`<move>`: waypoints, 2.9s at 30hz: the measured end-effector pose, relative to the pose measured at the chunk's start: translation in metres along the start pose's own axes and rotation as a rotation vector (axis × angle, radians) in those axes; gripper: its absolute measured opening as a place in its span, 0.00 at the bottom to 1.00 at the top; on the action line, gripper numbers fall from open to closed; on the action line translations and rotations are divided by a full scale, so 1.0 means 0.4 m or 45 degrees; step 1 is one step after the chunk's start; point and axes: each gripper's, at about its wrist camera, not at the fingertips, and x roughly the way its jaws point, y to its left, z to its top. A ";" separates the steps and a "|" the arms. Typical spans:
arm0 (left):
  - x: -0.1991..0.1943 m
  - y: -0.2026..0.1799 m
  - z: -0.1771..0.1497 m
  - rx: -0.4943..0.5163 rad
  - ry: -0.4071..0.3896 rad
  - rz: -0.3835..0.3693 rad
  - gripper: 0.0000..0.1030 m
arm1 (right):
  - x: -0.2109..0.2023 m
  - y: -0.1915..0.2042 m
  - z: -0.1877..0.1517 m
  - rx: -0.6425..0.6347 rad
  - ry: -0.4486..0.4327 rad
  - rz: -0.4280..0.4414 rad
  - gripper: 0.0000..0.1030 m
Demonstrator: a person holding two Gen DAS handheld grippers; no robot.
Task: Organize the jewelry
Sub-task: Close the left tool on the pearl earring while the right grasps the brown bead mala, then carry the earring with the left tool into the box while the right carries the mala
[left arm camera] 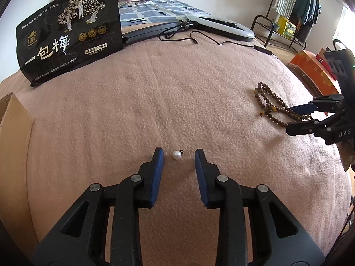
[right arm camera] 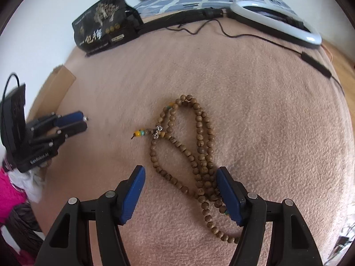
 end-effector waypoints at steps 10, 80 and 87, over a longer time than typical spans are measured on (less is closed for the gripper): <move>0.014 -0.005 0.001 0.047 0.000 0.040 0.09 | 0.025 0.060 -0.009 -0.006 -0.112 -0.365 0.51; -0.597 0.303 -0.131 -0.168 -0.360 0.159 0.08 | -0.244 0.690 0.058 -0.062 -0.526 -0.199 0.10; -0.621 0.403 -0.166 -0.225 -0.374 0.228 0.08 | -0.206 0.777 0.108 -0.109 -0.526 -0.142 0.10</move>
